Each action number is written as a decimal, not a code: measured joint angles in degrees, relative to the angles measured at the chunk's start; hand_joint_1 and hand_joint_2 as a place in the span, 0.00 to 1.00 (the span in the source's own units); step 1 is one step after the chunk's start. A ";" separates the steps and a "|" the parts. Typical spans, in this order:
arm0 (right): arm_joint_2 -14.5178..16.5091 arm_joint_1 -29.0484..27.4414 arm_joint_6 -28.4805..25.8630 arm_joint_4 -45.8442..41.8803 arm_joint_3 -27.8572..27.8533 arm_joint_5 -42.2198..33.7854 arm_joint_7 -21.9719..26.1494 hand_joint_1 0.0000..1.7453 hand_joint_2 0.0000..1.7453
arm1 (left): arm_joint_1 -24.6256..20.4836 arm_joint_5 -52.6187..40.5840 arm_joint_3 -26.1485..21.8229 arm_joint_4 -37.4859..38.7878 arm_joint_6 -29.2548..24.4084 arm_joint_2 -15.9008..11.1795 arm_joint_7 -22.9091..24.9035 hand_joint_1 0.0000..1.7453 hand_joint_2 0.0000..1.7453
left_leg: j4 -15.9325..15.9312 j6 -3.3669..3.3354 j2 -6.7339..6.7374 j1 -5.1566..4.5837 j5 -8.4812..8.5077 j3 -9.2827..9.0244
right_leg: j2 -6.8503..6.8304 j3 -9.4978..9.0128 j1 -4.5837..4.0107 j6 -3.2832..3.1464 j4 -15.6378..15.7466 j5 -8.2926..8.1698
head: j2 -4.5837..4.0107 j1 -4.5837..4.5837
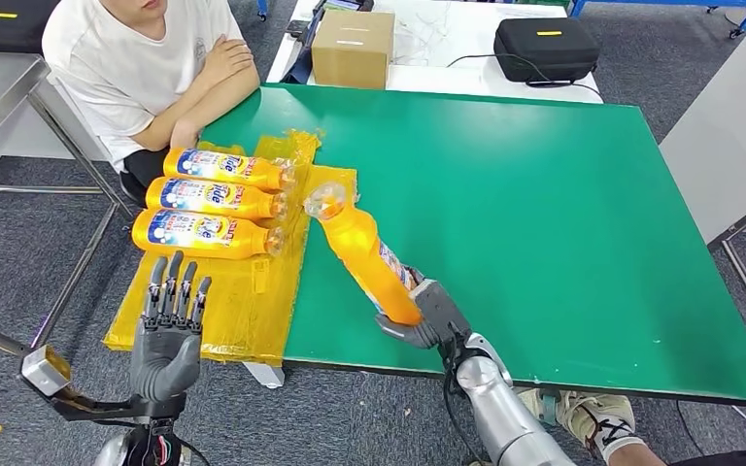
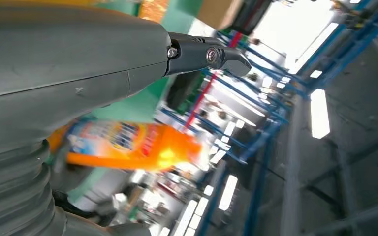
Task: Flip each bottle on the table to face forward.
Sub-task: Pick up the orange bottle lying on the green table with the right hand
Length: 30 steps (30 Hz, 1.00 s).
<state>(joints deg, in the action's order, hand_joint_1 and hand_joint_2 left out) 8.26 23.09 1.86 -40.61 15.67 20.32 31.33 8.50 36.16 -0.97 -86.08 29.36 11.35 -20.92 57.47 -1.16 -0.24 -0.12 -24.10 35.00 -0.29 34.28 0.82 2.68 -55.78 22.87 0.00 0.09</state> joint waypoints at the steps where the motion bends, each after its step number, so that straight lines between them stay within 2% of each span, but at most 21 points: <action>1: 0.08 -0.64 0.05 -1.04 0.04 -0.54 -0.03 1.00 1.00 | 0.06 -1.60 0.07 0.13 -0.93 0.09 0.37 0.00 1.00 | 0.00 0.00 0.00 0.00 0.00 0.01 | 0.00 0.01 0.00 0.00 0.00 0.00 | 0.00 0.00; 6: 0.38 -3.36 0.07 -6.02 0.87 -1.97 -1.22 1.00 1.00 | 0.68 -7.55 2.07 1.42 -8.38 0.21 3.83 0.00 1.00 | 0.00 0.00 0.03 0.00 -0.01 0.06 | 0.02 0.07 -0.01 0.00 0.00 0.00 | 0.00 -0.01; 10: 0.40 -4.42 0.98 -8.16 2.59 -1.66 -1.17 1.00 1.00 | 1.07 -8.24 4.15 1.88 -10.02 0.13 3.85 0.00 1.00 | 0.00 0.00 0.02 0.01 -0.01 0.09 | 0.01 0.11 -0.01 0.00 0.00 0.00 | 0.00 0.00; 12: 0.46 -4.88 1.78 -8.70 4.03 -1.04 -0.43 1.00 1.00 | 0.90 -12.65 5.55 1.83 -12.56 -0.16 2.37 0.00 1.00 | 0.00 0.00 0.02 0.01 -0.01 0.10 | 0.01 0.12 -0.01 0.00 0.00 0.00 | 0.00 0.01; 14: 0.66 -5.53 2.70 -9.15 5.85 -0.13 0.56 1.00 1.00 | 0.51 -19.27 7.21 1.81 -17.31 -0.54 1.54 0.00 1.00 | 0.00 0.00 0.02 0.01 -0.01 0.10 | 0.01 0.12 -0.01 0.00 0.00 0.00 | 0.00 0.01; 17: 1.20 -6.54 4.42 -9.61 9.95 2.14 3.23 1.00 1.00 | -0.36 -26.21 10.38 1.94 -22.16 -1.14 1.80 0.00 1.00 | -0.01 0.00 0.03 0.01 -0.01 0.13 | 0.01 0.15 -0.01 0.00 -0.01 0.00 | 0.00 0.00; 22: 1.84 -7.03 5.02 -9.63 16.04 2.52 7.67 1.00 1.00 | -1.10 -26.15 14.85 2.17 -22.40 -2.20 0.60 0.00 1.00 | -0.01 0.00 0.04 0.02 -0.01 0.21 | 0.02 0.24 -0.01 -0.01 -0.01 0.01 | 0.00 0.01; 30: 1.89 -5.74 5.75 -9.03 19.89 1.95 8.06 1.00 1.00 | -1.36 -25.80 17.64 1.96 -22.77 -3.22 0.00 0.00 1.00 | 0.00 0.00 0.05 0.01 -0.01 0.22 | 0.03 0.25 -0.01 0.00 -0.01 0.00 | 0.00 0.00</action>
<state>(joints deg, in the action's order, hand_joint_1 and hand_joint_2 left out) 10.14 17.34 7.62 -49.64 35.56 22.27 39.39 7.13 10.36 16.67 -84.12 6.60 8.13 -20.92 57.46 -1.16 -0.19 -0.11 -24.11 35.22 -0.26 34.53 0.81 2.68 -55.79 22.87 0.00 0.09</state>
